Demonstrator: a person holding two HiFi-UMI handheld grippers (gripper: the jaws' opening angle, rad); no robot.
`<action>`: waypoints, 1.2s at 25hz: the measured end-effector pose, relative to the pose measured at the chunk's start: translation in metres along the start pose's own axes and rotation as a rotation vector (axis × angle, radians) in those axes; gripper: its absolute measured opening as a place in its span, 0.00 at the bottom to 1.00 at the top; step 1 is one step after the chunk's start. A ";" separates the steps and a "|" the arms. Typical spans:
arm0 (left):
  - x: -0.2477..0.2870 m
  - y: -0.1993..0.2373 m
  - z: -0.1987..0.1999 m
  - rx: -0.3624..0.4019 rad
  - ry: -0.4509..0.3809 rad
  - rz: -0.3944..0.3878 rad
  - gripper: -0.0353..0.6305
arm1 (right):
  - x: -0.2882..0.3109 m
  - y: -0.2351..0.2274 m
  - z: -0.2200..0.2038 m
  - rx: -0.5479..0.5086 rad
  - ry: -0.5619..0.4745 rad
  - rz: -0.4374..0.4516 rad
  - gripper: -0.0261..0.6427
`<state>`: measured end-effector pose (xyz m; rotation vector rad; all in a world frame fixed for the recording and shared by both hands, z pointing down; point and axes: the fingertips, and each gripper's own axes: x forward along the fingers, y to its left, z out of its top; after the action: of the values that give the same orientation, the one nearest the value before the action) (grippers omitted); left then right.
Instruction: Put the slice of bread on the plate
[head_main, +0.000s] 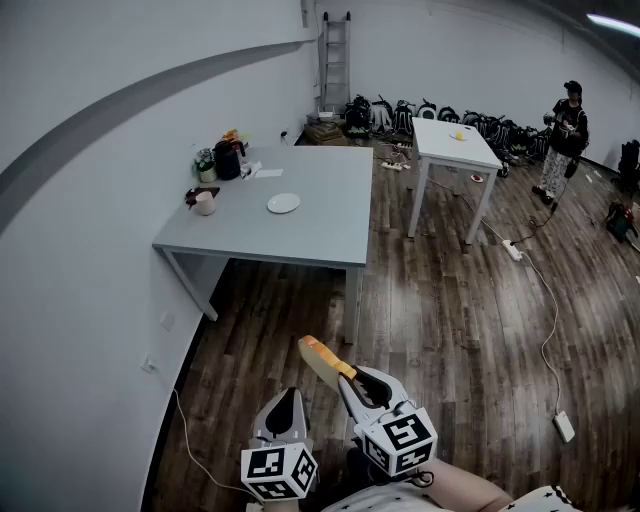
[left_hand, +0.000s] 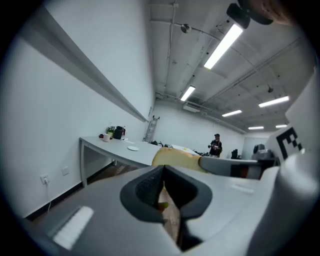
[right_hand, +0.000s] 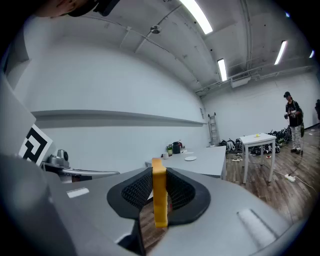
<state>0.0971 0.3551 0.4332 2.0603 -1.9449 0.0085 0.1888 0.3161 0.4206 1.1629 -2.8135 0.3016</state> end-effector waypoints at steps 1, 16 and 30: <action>0.006 0.002 0.002 -0.004 -0.001 -0.001 0.06 | 0.006 -0.004 0.002 -0.002 0.002 -0.001 0.16; 0.185 0.094 0.064 -0.034 -0.019 0.023 0.06 | 0.202 -0.093 0.046 -0.002 -0.020 -0.009 0.16; 0.376 0.177 0.126 -0.055 -0.047 0.043 0.07 | 0.396 -0.180 0.098 0.020 -0.038 0.000 0.16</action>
<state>-0.0717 -0.0451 0.4320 2.0007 -1.9935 -0.0839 0.0353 -0.1027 0.4117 1.1853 -2.8499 0.3121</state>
